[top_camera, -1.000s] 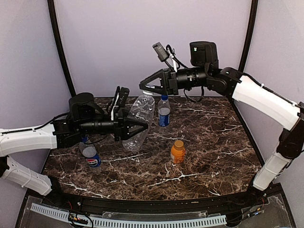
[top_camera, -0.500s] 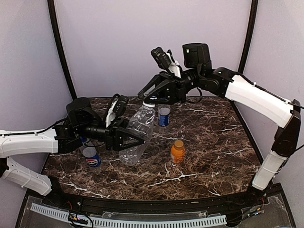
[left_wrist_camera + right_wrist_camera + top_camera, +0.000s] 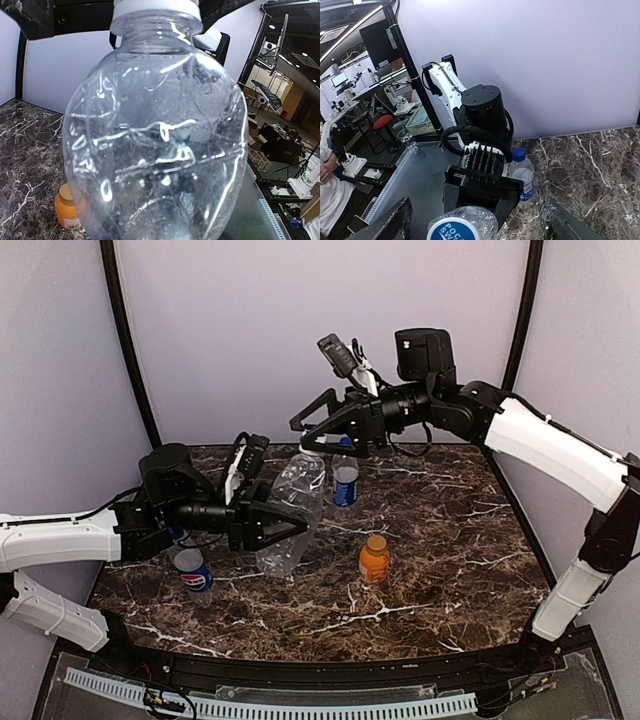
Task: Unscrew the bottle caps
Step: Unscrew the bottle cap from the plastic bottle.
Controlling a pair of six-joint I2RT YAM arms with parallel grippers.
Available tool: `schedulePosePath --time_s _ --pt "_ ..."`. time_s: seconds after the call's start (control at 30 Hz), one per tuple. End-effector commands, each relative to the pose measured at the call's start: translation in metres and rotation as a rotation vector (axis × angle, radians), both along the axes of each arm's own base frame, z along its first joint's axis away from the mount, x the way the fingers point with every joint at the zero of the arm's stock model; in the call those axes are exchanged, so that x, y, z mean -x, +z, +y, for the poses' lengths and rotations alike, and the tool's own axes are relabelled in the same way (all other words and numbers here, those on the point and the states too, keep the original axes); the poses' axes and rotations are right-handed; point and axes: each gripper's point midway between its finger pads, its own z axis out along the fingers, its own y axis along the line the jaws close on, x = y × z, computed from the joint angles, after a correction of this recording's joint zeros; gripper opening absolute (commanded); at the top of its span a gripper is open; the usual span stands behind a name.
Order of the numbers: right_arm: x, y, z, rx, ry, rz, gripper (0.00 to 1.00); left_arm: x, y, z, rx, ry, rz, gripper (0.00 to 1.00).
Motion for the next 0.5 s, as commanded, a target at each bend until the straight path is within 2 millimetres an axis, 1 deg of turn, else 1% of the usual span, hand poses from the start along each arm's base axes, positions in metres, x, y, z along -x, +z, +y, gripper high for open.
schedulePosePath --time_s 0.0,0.03,0.13,0.2,0.23,0.3,0.37,0.47 --pt "-0.006 0.024 -0.007 -0.026 -0.121 0.008 0.86 -0.010 0.022 0.001 0.026 0.076 -0.065 0.31" --pt "-0.009 0.027 -0.007 -0.023 -0.151 0.026 0.86 -0.016 0.021 0.001 0.015 0.107 -0.065 0.31" --pt "-0.031 0.030 -0.006 0.004 -0.314 0.098 0.87 -0.028 0.016 0.001 -0.017 0.173 -0.059 0.31" --pt "-0.046 0.024 -0.005 0.036 -0.425 0.136 0.87 -0.039 0.016 0.002 -0.026 0.229 -0.062 0.31" --pt "-0.051 0.020 -0.004 0.048 -0.466 0.147 0.86 -0.040 0.017 0.002 -0.025 0.238 -0.063 0.31" --pt "-0.058 0.015 -0.003 0.061 -0.526 0.154 0.86 -0.044 0.017 0.001 -0.029 0.255 -0.061 0.31" --pt "-0.061 0.012 -0.001 0.065 -0.553 0.156 0.84 -0.047 0.016 0.000 -0.035 0.265 -0.056 0.31" --pt "-0.059 0.012 0.002 0.058 -0.545 0.161 0.79 -0.050 0.013 -0.001 -0.046 0.277 -0.048 0.31"
